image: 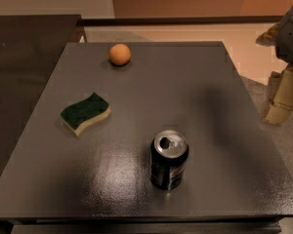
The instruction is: Move pepsi can near orange
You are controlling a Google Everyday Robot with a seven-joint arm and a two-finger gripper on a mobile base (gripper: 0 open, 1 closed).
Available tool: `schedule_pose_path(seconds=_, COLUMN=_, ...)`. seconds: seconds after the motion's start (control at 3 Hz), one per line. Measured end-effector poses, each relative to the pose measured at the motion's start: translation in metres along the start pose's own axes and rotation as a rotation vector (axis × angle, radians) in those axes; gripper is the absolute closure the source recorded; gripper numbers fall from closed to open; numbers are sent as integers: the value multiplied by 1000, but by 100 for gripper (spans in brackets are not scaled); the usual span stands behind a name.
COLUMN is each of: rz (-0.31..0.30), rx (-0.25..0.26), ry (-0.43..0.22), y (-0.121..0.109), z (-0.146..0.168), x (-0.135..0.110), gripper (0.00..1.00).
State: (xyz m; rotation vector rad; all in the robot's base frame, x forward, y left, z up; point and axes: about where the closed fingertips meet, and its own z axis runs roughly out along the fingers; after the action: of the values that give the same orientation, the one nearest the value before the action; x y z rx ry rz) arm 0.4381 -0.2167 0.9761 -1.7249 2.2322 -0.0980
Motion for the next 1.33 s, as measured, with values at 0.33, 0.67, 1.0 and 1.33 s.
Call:
schedule_pose_path(seconds=0.33, rz=0, rx=0, ry=0, y=0, z=0, x=0, gripper=0)
schedule_pose_path(seconds=0.67, rz=-12, rx=-21, ry=-27, y=3, z=1, x=-4, gripper=0)
schedule_pose_path(seconds=1.0, rz=-50, rx=-93, ry=-121, y=23, z=11, x=-14, gripper=0)
schedule_pose_path(seconds=1.33, rz=-78, rx=-141, ry=-191, y=38, z=16, x=-23, gripper=0)
